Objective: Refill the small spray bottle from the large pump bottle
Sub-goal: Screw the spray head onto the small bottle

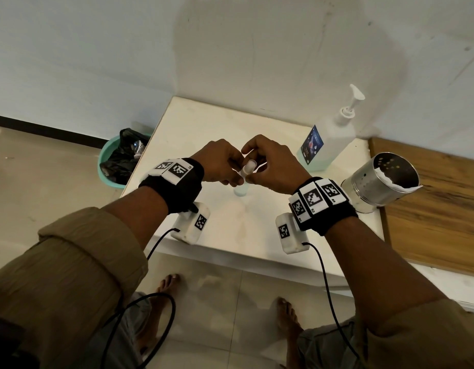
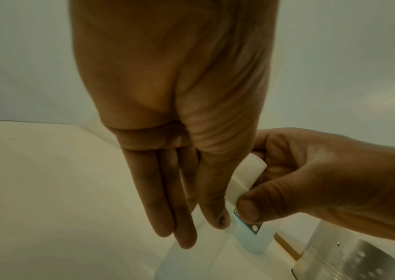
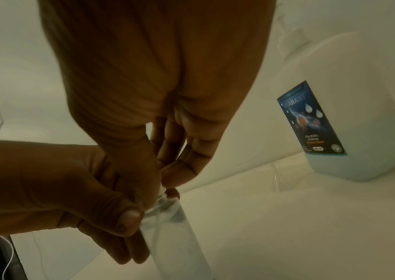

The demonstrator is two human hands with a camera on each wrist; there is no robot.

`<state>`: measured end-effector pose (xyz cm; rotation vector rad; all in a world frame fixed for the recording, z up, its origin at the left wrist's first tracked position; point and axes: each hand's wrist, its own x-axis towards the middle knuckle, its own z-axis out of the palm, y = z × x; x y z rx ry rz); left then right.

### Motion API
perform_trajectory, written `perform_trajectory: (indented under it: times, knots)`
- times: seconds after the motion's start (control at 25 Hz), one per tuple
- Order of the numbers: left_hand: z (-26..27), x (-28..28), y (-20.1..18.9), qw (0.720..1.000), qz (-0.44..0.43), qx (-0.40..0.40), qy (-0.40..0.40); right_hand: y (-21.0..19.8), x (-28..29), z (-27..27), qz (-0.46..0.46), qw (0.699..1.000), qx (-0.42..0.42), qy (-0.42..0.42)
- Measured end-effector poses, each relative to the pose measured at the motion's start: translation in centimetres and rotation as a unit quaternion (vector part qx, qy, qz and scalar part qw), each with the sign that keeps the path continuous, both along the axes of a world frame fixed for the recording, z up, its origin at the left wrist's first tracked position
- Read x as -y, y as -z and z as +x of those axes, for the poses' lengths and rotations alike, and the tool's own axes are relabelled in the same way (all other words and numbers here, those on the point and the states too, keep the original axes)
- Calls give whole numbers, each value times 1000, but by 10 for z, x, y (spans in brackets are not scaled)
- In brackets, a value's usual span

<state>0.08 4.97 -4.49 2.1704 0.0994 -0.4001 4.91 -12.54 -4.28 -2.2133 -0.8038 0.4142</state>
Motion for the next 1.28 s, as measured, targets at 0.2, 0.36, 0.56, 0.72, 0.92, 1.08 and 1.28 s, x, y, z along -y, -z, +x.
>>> perform_trajectory:
  times: [0.2,0.36,0.56,0.72,0.92,1.08,1.28]
  knots:
    - [1,2,3,1000,17,-3,-4,-6,1,0,-16,1000,-3,-19]
    - [2,4,3,1000,13,-3,2,-10,4,4,-32,999,-19,-30]
    - [2,5,2,1000,25,-1,9,-9,2,3,-40,999,4,-31]
    - [0,6,1,1000,9,-3,3,-1,-1,2,-35,999,22,4]
    - [1,5,2,1000,3,-5,-1,6,0,2,-38,998,37,20]
    - [2,5,4,1000,7,-4,9,-2,8,8,-58,997,15,-39]
    - [2,5,6,1000,6,-6,13,2,8,10,-67,996,27,-54]
